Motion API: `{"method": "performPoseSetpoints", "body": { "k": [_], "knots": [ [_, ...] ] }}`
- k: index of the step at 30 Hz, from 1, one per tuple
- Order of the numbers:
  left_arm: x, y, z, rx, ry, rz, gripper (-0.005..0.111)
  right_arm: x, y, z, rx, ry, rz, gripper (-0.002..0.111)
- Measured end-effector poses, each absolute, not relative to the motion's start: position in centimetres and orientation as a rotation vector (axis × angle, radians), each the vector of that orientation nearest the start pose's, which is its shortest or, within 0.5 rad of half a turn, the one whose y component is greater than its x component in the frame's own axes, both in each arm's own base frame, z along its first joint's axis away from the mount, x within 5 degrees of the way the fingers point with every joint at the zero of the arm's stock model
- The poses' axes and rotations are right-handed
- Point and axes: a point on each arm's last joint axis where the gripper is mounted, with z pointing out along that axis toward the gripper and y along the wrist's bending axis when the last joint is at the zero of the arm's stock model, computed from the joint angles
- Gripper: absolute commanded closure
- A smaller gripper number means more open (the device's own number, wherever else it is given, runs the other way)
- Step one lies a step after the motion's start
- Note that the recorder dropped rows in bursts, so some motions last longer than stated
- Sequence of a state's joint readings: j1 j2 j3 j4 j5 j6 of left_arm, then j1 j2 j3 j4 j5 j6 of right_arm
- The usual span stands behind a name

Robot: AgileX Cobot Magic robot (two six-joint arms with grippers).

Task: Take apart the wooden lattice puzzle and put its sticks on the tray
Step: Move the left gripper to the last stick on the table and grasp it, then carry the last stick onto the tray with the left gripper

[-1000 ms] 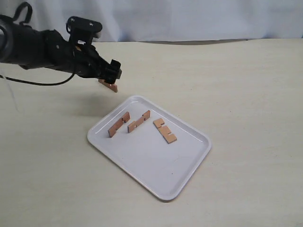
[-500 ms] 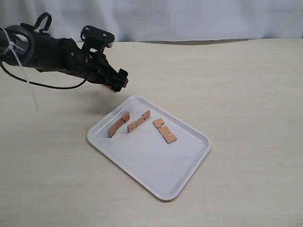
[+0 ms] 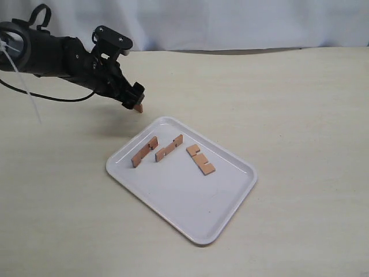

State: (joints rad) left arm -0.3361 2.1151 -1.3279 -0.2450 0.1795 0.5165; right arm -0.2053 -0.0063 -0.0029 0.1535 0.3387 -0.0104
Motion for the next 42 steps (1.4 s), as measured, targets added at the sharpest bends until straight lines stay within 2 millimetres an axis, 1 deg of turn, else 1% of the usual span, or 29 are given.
{"method": "performPoseSetpoints", "body": {
  "k": [7, 14, 24, 32, 38, 42],
  "knots": [
    [41.7, -15.0, 12.8, 0.746, 2.332, -0.087, 0.015, 5.3, -0.6, 18.4, 0.27, 1.789, -0.004, 0.102],
    [42.0, -15.0, 10.7, 0.74, 2.345, -0.075, 0.015, 5.3, -0.6, 18.4, 0.27, 1.789, -0.004, 0.102],
    [42.6, -15.0, 9.0, 0.692, 2.32, -0.06, 0.015, 5.3, -0.6, 18.4, 0.27, 1.789, -0.004, 0.102],
    [42.7, -15.0, 9.0, 0.604, 2.33, -0.09, 0.015, 5.3, -0.6, 18.4, 0.27, 1.789, -0.004, 0.102],
    [42.7, -15.0, 8.9, 0.495, 2.358, -0.136, 0.015, 5.3, -0.6, 18.4, 0.27, 1.789, -0.004, 0.102],
    [42.7, -15.0, 8.9, 0.461, 2.365, -0.149, 0.015, 5.3, -0.6, 18.4, 0.27, 1.789, -0.004, 0.102]
  ]
}}
